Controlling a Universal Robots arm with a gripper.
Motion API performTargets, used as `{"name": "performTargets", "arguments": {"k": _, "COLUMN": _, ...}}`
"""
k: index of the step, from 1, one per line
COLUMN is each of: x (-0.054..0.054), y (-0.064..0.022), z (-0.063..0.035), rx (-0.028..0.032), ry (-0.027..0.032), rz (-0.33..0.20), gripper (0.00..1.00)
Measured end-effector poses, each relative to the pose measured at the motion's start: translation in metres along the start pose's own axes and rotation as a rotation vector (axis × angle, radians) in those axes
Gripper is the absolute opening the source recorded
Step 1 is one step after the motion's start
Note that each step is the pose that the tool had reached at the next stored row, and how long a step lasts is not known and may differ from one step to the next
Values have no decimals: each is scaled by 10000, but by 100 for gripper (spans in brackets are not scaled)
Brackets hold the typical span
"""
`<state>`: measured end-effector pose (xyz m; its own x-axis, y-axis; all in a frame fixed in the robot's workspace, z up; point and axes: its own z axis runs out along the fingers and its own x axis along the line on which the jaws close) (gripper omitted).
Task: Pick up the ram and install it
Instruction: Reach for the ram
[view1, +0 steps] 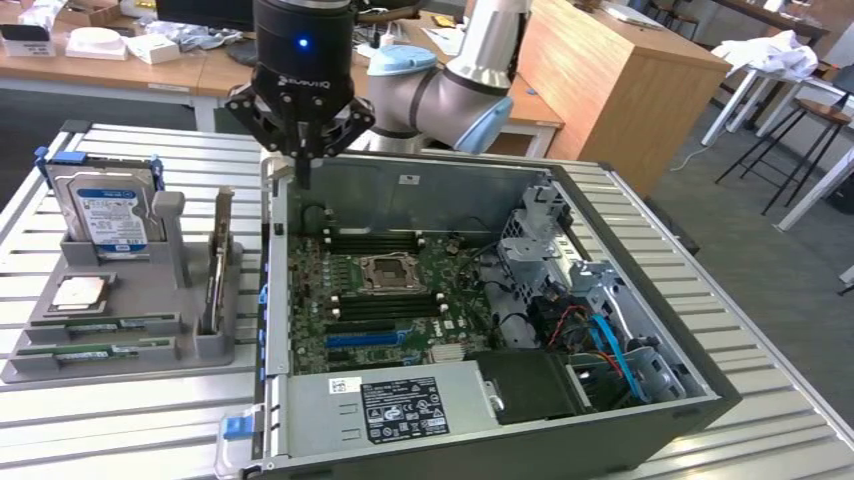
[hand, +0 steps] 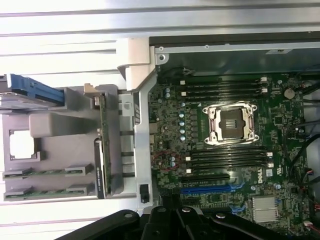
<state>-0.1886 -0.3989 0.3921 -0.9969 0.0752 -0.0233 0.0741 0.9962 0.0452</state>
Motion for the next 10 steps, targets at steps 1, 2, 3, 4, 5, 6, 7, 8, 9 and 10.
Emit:
{"name": "performTargets", "arguments": {"k": 1, "x": 26, "y": -2, "z": 0, "rx": 1, "ry": 0, "rz": 0, "gripper": 10}}
{"name": "performTargets", "arguments": {"k": 2, "x": 52, "y": -4, "z": 0, "rx": 0, "ry": 0, "rz": 1, "gripper": 10}}
{"name": "performTargets", "arguments": {"k": 3, "x": 78, "y": -6, "z": -1, "rx": 1, "ry": 0, "rz": 1, "gripper": 10}}
{"name": "performTargets", "arguments": {"k": 4, "x": 108, "y": -8, "z": -1, "rx": 1, "ry": 0, "rz": 2, "gripper": 10}}
{"name": "performTargets", "arguments": {"k": 5, "x": 136, "y": -10, "z": -1, "rx": 2, "ry": 0, "rz": 1, "gripper": 10}}
{"name": "performTargets", "arguments": {"k": 6, "x": 160, "y": -12, "z": -1, "rx": 1, "ry": 0, "rz": 1, "gripper": 10}}
{"name": "performTargets", "arguments": {"k": 7, "x": 190, "y": -14, "z": -1, "rx": 1, "ry": 0, "rz": 0, "gripper": 10}}
{"name": "performTargets", "arguments": {"k": 8, "x": 219, "y": -17, "z": -1, "rx": 1, "ry": 0, "rz": 0, "gripper": 10}}
{"name": "performTargets", "arguments": {"k": 9, "x": 248, "y": -18, "z": -1, "rx": 1, "ry": 0, "rz": 2, "gripper": 10}}
{"name": "performTargets", "arguments": {"k": 10, "x": 276, "y": -21, "z": -1, "rx": 1, "ry": 0, "rz": 2, "gripper": 10}}
